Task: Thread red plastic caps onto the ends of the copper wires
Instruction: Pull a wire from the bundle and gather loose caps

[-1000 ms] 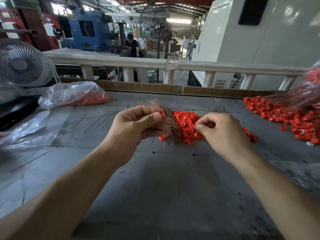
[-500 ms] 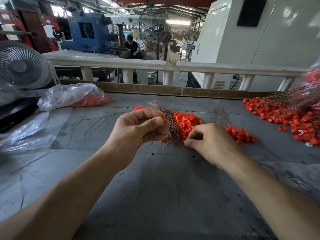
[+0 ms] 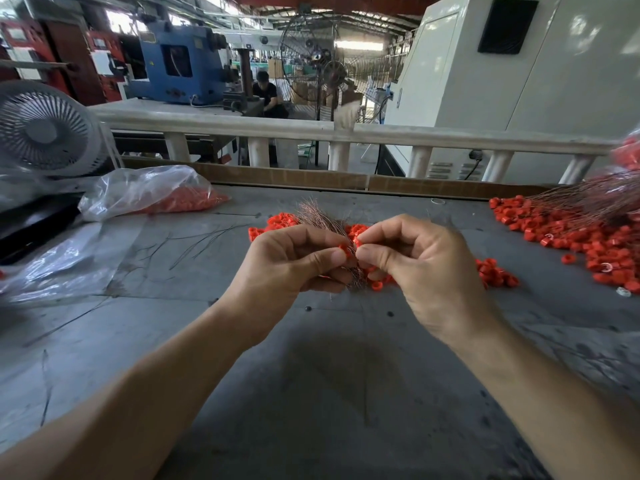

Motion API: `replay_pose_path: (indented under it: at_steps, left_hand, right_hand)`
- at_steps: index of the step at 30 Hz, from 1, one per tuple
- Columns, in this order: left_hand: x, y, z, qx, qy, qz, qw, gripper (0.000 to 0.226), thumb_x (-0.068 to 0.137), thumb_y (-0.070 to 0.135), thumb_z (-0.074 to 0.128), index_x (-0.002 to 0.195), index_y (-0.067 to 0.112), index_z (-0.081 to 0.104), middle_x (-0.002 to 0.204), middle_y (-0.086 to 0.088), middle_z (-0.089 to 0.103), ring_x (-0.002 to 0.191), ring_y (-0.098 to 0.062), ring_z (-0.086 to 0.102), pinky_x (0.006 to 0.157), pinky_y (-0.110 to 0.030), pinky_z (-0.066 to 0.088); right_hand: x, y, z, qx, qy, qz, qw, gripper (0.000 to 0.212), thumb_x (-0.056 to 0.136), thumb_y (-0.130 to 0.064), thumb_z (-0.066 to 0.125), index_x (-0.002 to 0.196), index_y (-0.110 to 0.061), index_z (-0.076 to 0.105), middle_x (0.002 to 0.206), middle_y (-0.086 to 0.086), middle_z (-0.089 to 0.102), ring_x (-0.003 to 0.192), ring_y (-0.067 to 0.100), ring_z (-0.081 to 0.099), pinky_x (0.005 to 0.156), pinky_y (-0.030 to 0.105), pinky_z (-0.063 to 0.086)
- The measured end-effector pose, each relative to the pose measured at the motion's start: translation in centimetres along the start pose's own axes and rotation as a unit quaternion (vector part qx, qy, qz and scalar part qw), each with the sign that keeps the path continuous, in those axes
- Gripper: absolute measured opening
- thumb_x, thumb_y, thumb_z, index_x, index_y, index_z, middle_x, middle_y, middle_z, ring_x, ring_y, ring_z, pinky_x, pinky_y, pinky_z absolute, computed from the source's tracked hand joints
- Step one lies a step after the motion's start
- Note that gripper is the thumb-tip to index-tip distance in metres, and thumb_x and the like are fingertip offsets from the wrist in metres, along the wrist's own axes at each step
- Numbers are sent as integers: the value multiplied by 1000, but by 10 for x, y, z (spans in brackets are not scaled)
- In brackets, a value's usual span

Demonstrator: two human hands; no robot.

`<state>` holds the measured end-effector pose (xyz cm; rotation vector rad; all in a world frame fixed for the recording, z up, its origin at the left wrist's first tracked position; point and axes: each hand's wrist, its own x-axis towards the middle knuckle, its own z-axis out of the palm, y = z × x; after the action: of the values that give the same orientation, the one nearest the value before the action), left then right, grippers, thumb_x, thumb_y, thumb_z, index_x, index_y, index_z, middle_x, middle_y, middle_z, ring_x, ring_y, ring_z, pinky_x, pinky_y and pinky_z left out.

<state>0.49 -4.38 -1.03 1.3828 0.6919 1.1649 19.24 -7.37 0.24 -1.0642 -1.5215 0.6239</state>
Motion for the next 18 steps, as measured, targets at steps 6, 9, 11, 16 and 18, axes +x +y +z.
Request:
replay_pose_path:
  at_steps: [6, 9, 11, 16, 18]
  left_hand:
    - [-2, 3, 4, 27, -2, 22, 999, 27, 77, 11, 71, 102, -1, 70, 84, -18, 74, 75, -24, 72, 72, -34, 63]
    - [-4, 4, 5, 36, -3, 27, 999, 26, 78, 10, 71, 101, 0, 70, 85, -17, 75, 75, -24, 73, 73, -35, 63]
    - [-4, 4, 6, 42, 2, 31, 999, 24, 78, 11, 71, 100, 2, 71, 85, -16, 75, 76, -24, 73, 74, -36, 63]
    - [-3, 3, 8, 55, 20, 43, 997, 19, 81, 6, 72, 99, 1, 72, 85, -18, 76, 76, -25, 73, 75, -38, 64]
    - [-3, 2, 8, 68, 27, 51, 996, 16, 83, 1, 71, 99, 2, 72, 84, -16, 76, 75, -24, 74, 73, -36, 63]
  right_hand:
    - [-3, 1, 0, -71, -3, -31, 997, 12, 82, -19, 83, 86, -29, 77, 79, -9, 75, 75, 14, 71, 73, 43, 61]
    - [-3, 0, 0, -94, -8, -37, 995, 13, 84, -19, 82, 89, -30, 78, 82, -14, 75, 81, 10, 72, 76, 38, 61]
    - [-3, 0, 0, -108, -12, -44, 993, 15, 86, -14, 80, 91, -28, 78, 84, -13, 75, 83, 9, 72, 77, 35, 61]
    - [-4, -6, 1, -167, -2, -84, 982, 12, 87, -13, 79, 92, -23, 79, 83, -14, 71, 78, 5, 68, 69, 15, 52]
    - [-4, -8, 2, -177, -1, -81, 981, 11, 87, -13, 79, 93, -22, 79, 82, -14, 70, 76, 5, 67, 69, 17, 52]
